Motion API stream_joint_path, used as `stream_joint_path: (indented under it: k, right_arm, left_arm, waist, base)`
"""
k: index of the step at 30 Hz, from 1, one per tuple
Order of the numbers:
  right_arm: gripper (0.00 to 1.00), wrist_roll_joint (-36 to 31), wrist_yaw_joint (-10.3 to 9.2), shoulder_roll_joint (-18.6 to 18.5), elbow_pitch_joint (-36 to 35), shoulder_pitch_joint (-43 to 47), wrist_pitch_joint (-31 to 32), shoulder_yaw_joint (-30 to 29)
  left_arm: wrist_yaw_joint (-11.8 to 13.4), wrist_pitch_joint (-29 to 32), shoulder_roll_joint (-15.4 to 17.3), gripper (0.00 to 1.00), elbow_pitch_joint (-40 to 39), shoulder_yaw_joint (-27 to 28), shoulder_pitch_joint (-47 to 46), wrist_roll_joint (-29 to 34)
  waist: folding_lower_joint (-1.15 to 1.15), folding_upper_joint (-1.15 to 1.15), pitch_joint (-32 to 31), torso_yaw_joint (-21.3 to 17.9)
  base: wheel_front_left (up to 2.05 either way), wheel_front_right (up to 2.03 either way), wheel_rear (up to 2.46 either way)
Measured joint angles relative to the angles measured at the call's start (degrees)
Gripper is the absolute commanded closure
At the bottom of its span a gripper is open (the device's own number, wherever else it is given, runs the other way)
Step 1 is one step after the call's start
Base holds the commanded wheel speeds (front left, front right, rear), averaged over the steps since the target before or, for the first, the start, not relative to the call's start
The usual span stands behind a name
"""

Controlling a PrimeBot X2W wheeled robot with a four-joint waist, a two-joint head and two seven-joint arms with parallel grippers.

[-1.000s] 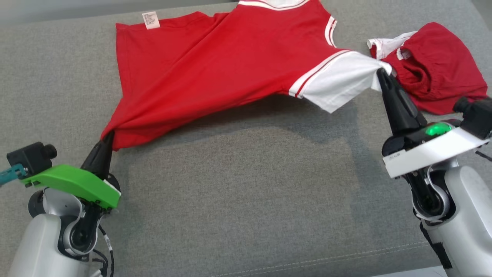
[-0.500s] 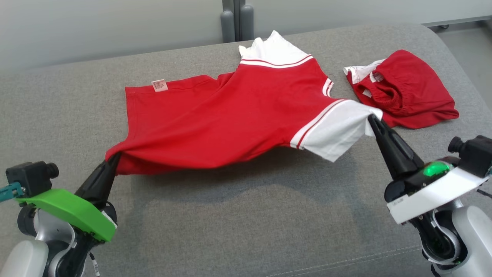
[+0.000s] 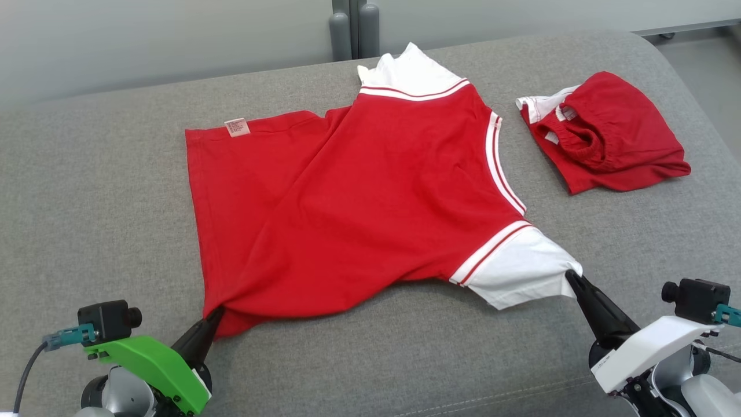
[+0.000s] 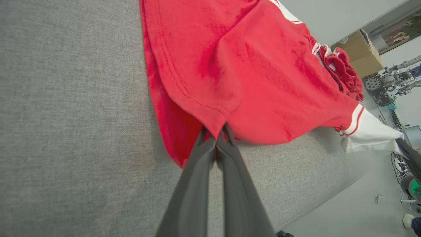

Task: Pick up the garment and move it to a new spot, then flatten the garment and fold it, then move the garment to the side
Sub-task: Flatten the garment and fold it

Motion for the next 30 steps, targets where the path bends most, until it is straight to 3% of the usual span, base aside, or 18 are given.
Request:
stream_joint_path:
  k: [12,23,24,25,26,27,30]
  right_arm:
    - [1.0,0.1,-0.07,-0.7,2.9,-0.1,-0.8,-2.2]
    - [1.0,0.1,-0.02,-1.5,4.2,-0.1,-1.0,-2.5]
    - [1.0,0.1,-0.02,-1.5,4.4,-0.1,-1.1,-2.6]
    - [1.0,0.1,-0.01,-1.5,4.6,-0.1,-1.1,-2.6]
    - [1.0,0.1,-0.01,-1.5,4.8,-0.1,-1.4,-2.6]
    - [1.0,0.1,-0.01,-1.5,5.2,-0.1,-1.5,-2.6]
    - [1.0,0.1,0.0,-1.3,5.5,-0.2,-2.0,-2.6]
  left_arm:
    - [0.5,-0.5,0.4,1.0,4.4,-0.9,-3.1,2.4]
    - [0.4,-0.8,-1.3,1.0,6.7,-1.6,-3.7,2.4]
    - [0.4,-1.1,-1.4,0.96,6.7,-1.6,-3.7,2.4]
    - [0.4,-1.3,-1.4,0.68,6.8,-1.5,-3.7,2.4]
    - [0.4,-1.7,-1.4,0.54,6.9,-1.5,-3.7,2.4]
    - [0.3,-2.4,-1.6,0.0,7.1,-1.2,-3.6,2.3]
    - [0.3,-3.4,-2.3,0.0,7.1,-1.0,-3.6,1.8]
  waist:
    - [0.0,0.0,1.8,-0.5]
    - [0.0,0.0,2.7,-1.0]
    - [0.0,0.0,2.8,-1.1]
    - [0.0,0.0,2.8,-1.1]
    - [0.0,0.0,2.9,-1.1]
    - [0.0,0.0,3.1,-1.1]
    - [0.0,0.0,3.3,-0.9]
  base:
    - [0.0,0.0,0.0]
    - [0.0,0.0,0.0]
    - [0.0,0.0,0.0]
    - [0.0,0.0,0.0]
    - [0.0,0.0,0.0]
    - [0.0,0.0,0.0]
    - [0.0,0.0,0.0]
